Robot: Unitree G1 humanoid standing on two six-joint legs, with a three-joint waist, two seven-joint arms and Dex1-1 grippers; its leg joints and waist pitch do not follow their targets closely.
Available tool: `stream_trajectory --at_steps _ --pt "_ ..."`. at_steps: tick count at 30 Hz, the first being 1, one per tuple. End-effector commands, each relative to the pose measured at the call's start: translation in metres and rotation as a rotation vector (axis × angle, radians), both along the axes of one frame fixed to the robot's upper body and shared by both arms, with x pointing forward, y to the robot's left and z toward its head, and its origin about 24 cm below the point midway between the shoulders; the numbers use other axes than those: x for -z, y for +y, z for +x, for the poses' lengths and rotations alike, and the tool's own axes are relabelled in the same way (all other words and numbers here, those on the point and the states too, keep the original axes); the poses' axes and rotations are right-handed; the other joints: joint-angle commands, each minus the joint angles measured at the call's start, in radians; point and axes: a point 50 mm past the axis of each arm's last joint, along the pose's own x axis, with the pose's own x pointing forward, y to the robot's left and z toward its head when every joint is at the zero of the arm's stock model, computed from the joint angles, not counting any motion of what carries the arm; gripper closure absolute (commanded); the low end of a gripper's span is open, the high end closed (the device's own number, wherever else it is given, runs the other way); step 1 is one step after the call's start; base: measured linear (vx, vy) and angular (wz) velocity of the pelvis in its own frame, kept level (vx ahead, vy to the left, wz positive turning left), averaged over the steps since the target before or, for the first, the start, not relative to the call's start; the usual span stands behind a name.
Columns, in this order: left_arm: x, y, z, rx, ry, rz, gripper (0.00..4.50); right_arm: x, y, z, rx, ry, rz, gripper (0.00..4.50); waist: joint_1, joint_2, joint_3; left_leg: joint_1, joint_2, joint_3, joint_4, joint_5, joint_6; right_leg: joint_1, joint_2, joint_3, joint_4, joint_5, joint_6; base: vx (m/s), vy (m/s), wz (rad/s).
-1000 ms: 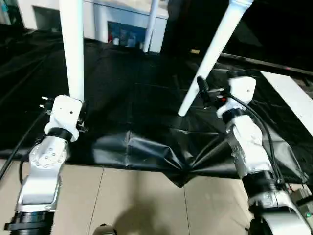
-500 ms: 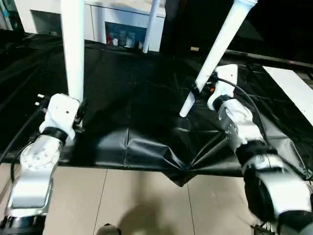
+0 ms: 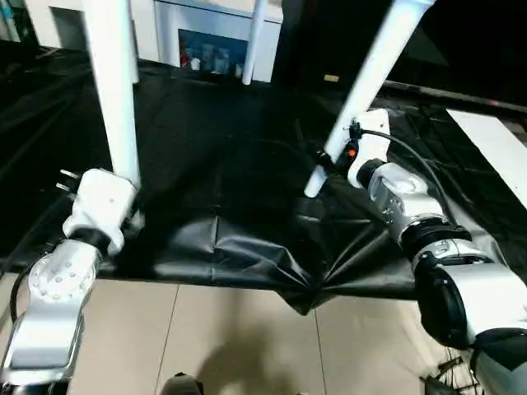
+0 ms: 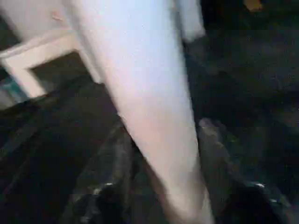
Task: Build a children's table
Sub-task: Flip table
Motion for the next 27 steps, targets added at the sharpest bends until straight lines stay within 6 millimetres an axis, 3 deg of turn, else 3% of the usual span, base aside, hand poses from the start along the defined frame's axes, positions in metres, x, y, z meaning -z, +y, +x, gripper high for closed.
stream_trajectory --at_steps 1,2,5,8,13,20,21,22,24,25,27 --pt "0.0 -0.007 0.0 0.028 0.008 -0.008 1.93 -0.004 -0.001 0.0 -0.059 -0.012 0.004 0.0 -0.005 0.034 -0.052 0.038 0.047 -0.035 -0.104 -0.52 -0.083 0.006 -0.082 0.043 -0.088 -0.352 -0.163 0.0 0.0 0.0" --pt "-0.001 -0.006 0.0 0.023 0.008 -0.017 1.86 -0.004 -0.001 -0.001 -0.077 -0.011 0.004 0.0 -0.005 0.032 -0.053 0.033 0.047 -0.029 -0.102 -0.465 -0.066 0.008 -0.082 0.045 -0.084 -0.293 -0.182 0.0 0.0 0.0" --pt "-0.001 -0.005 0.001 0.011 0.005 -0.051 1.74 -0.001 0.0 -0.004 -0.125 -0.008 0.005 0.0 -0.003 0.034 -0.051 0.031 0.046 -0.02 -0.097 -0.398 -0.036 0.011 -0.084 0.048 -0.085 -0.276 -0.204 0.0 0.0 0.0" --pt "-0.002 0.0 0.004 -0.033 -0.006 -0.038 1.37 0.003 -0.002 -0.007 -0.169 -0.007 0.0 0.18 -0.003 0.033 -0.053 0.03 0.046 -0.017 -0.096 -0.354 -0.021 0.016 -0.082 0.047 -0.084 -0.254 -0.209 0.0 0.0 0.0" --pt "-0.003 0.006 0.003 -0.091 -0.014 -0.019 1.21 0.004 -0.003 -0.011 -0.236 -0.015 0.011 0.35 -0.006 0.031 -0.055 0.026 0.048 -0.013 -0.094 -0.268 0.013 0.023 -0.079 0.045 -0.076 -0.175 -0.235 0.0 0.0 0.0" --pt "-0.008 0.008 -0.009 -0.123 -0.092 -0.059 1.21 0.013 -0.002 -0.02 -0.336 -0.012 0.035 0.35 -0.006 0.024 -0.051 0.029 0.053 -0.009 -0.094 -0.238 0.042 0.023 -0.079 0.044 -0.078 -0.16 -0.254 0.0 0.0 0.0" --pt "-0.008 0.007 -0.01 -0.124 -0.095 -0.066 1.21 0.015 -0.001 -0.021 -0.346 -0.011 0.038 0.35 -0.006 0.025 -0.05 0.03 0.053 -0.009 -0.094 -0.239 0.042 0.022 -0.078 0.044 -0.079 -0.162 -0.254 0.0 0.0 0.0" --pt "-0.008 0.008 -0.011 -0.13 -0.098 -0.069 1.21 0.016 0.0 -0.022 -0.356 -0.013 0.041 0.35 -0.005 0.019 -0.048 0.031 0.054 -0.008 -0.095 -0.243 0.041 0.021 -0.078 0.045 -0.08 -0.165 -0.254 0.0 0.0 0.0" --pt "-0.009 0.01 -0.013 -0.143 -0.105 -0.069 1.21 0.018 0.002 -0.024 -0.37 -0.018 0.047 0.35 -0.006 0.022 -0.048 0.032 0.055 -0.009 -0.096 -0.247 0.036 0.019 -0.077 0.045 -0.079 -0.166 -0.253 0.0 0.0 0.0" --pt "-0.011 0.013 -0.015 -0.157 -0.117 -0.071 1.21 0.02 0.004 -0.026 -0.385 -0.026 0.063 0.35 -0.007 0.015 -0.044 0.031 0.055 -0.008 -0.098 -0.258 0.036 0.019 -0.076 0.044 -0.081 -0.178 -0.25 0.0 0.0 0.0" --pt "-0.011 0.017 -0.016 -0.179 -0.124 -0.079 1.21 0.023 0.008 -0.03 -0.417 -0.03 0.091 0.35 -0.007 0.014 -0.042 0.03 0.055 -0.01 -0.1 -0.269 0.031 0.021 -0.081 0.046 -0.083 -0.203 -0.238 0.0 0.0 0.0"
